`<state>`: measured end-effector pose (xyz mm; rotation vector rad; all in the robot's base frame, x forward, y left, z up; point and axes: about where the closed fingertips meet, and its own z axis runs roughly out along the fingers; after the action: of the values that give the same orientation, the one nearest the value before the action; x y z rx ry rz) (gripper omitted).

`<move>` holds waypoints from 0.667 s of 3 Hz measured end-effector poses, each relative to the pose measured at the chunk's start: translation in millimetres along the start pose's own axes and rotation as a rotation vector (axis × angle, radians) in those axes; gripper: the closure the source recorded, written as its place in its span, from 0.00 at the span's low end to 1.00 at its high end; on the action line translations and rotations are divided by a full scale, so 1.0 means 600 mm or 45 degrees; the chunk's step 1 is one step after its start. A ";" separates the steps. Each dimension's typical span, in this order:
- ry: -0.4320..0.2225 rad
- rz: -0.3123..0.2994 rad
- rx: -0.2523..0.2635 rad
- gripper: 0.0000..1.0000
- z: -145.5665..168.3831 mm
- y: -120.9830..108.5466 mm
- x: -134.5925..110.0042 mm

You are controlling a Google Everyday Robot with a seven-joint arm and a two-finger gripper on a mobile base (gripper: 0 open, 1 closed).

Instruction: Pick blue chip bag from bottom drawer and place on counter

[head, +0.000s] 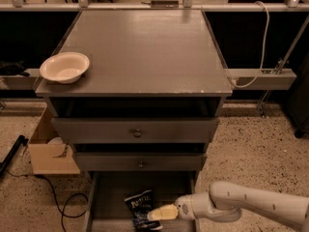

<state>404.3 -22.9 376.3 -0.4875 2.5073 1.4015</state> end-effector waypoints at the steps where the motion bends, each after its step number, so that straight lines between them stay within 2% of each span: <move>1: 0.026 0.000 0.038 0.00 0.015 -0.013 -0.007; 2: 0.070 -0.078 0.081 0.00 0.034 -0.015 -0.030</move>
Offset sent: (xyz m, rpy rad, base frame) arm 0.0444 0.0326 -0.0100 -0.1583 -0.1138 0.1313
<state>425.0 -6.8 365.4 -0.5926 2.5482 1.2997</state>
